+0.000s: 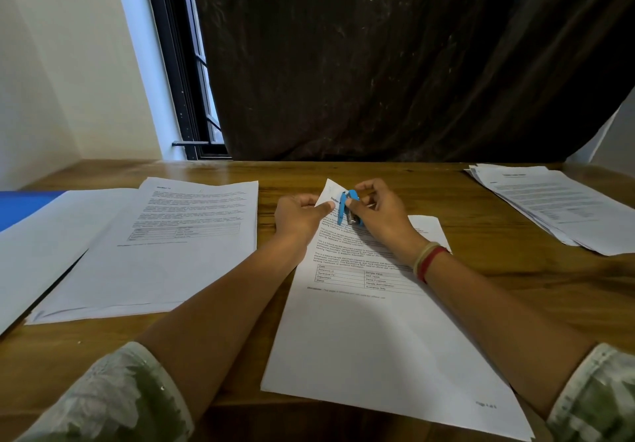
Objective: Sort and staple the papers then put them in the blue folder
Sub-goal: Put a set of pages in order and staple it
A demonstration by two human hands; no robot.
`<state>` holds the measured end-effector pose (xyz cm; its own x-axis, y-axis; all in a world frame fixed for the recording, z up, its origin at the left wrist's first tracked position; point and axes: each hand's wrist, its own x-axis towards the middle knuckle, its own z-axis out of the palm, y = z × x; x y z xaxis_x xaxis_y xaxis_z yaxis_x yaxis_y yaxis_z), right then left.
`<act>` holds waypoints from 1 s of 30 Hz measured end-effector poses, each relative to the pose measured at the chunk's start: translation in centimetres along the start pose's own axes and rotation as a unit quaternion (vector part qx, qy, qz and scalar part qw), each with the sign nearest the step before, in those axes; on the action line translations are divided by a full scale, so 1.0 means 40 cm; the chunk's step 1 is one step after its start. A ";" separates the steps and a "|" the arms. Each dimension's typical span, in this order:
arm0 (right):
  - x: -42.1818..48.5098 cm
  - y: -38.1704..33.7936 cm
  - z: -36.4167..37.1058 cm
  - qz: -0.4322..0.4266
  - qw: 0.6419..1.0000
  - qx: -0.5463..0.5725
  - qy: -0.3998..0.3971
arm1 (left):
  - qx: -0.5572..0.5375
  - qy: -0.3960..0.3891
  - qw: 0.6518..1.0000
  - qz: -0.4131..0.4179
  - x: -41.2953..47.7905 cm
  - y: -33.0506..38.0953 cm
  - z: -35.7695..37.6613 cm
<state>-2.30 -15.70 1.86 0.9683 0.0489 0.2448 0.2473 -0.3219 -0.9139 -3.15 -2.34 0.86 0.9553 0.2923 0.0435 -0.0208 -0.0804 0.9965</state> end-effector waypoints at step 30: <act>0.056 -0.019 -0.028 0.060 0.981 0.158 0.100 | 0.034 -0.026 0.999 0.031 -0.020 0.009 0.007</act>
<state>-0.37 -16.40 3.44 0.9729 -0.1670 0.1600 0.1615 -0.0045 -0.9869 -3.83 -2.87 1.17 0.9667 0.2357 0.0998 -0.0624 -0.1611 0.9850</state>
